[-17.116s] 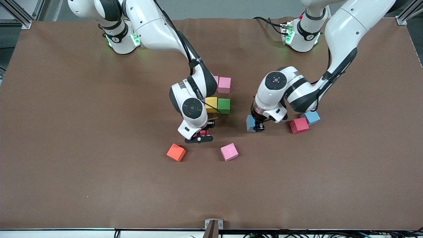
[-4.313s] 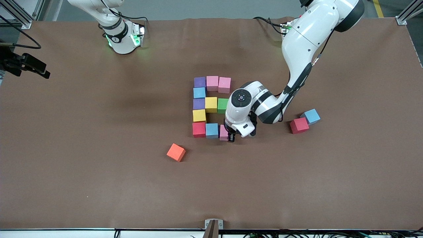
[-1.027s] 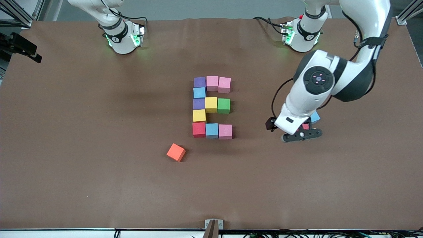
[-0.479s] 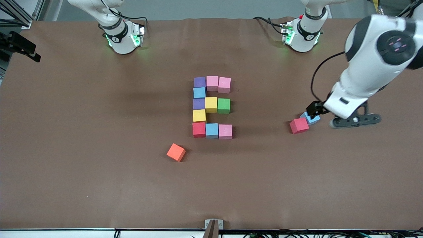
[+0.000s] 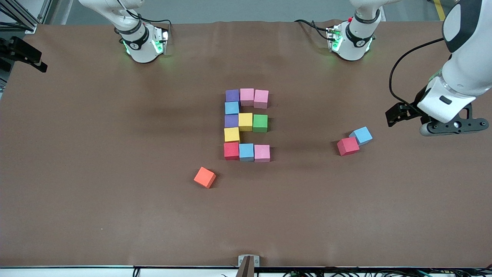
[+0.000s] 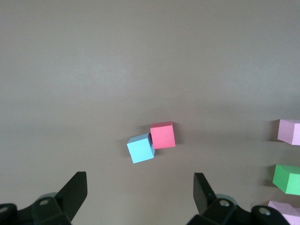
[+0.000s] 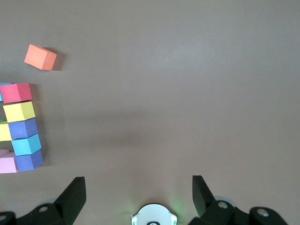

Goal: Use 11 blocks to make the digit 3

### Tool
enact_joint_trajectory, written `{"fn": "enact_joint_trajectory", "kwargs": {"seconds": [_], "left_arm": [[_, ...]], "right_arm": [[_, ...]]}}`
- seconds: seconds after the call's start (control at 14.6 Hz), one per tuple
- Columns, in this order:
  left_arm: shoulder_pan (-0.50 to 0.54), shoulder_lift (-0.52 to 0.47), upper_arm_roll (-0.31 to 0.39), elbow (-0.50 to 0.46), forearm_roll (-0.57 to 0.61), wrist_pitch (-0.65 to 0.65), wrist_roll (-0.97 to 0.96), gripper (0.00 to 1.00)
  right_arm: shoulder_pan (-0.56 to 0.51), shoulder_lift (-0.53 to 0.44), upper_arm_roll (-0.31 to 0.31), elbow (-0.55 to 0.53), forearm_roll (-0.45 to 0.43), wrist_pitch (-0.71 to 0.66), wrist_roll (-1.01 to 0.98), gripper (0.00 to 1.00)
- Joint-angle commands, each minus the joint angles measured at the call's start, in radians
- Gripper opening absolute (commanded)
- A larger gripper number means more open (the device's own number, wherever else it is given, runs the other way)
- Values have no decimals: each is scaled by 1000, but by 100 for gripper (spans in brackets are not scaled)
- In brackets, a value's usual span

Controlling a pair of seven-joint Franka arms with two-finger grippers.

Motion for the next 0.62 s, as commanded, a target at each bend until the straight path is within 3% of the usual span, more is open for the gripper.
{"fn": "enact_joint_trajectory", "kwargs": {"seconds": [0.0,0.21,0.55], "left_arm": [[34,-47,6,-8,-24,-22,101,100],[-24,-50,93,17,-27,-72,136,100],[-252,-93,384,20,-67,-94,198,100]], "right_arm": [[-5,0,3,6,9,-4,-1,100],[-4,0,3,4,9,10,-12,100],[-2,0,3,4,10,18,-32,100]]}}
